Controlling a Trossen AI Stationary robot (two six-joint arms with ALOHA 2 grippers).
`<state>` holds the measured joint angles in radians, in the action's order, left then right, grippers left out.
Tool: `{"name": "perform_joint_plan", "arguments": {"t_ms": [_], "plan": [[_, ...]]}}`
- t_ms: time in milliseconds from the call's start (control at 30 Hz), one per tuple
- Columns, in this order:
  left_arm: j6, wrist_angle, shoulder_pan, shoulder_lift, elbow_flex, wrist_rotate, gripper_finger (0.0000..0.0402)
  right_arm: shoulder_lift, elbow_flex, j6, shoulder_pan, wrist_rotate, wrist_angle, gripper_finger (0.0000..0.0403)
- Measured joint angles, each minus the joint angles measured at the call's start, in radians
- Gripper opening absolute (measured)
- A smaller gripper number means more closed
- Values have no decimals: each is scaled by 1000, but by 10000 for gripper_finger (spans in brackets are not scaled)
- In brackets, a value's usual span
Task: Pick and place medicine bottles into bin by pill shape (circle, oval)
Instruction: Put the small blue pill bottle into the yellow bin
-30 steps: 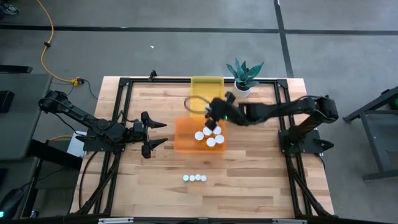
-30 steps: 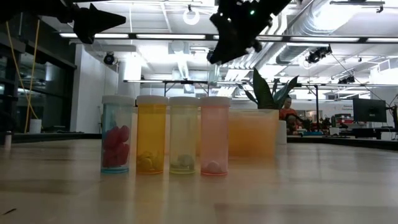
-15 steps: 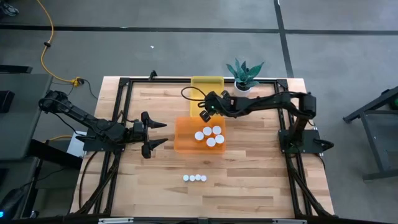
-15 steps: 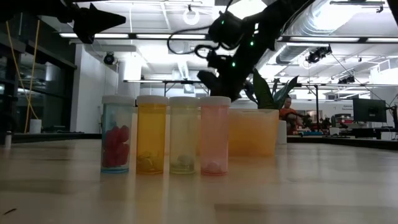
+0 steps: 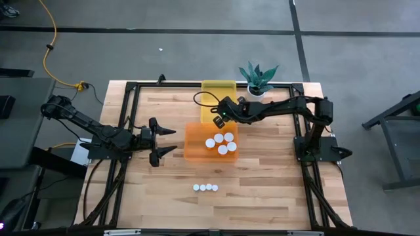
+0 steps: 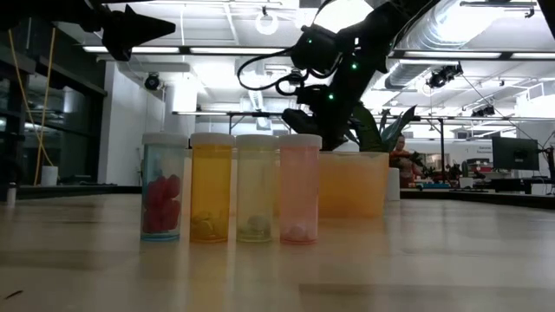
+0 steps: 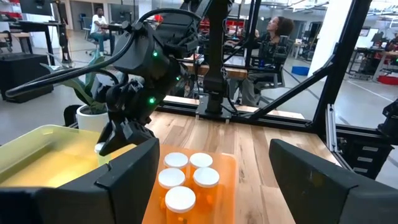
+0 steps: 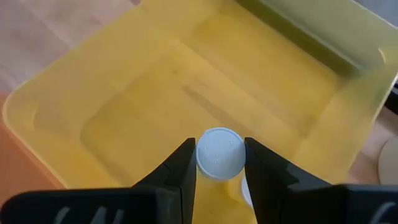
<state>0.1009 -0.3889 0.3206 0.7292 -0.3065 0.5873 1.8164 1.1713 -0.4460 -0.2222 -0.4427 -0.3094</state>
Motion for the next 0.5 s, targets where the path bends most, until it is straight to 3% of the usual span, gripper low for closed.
{"name": "perform_joint_plan", "arguments": {"t_ms": [500], "plan": [[0,0,0,0,0,0,291,1,-10,-59,0,16,-7,95]]}}
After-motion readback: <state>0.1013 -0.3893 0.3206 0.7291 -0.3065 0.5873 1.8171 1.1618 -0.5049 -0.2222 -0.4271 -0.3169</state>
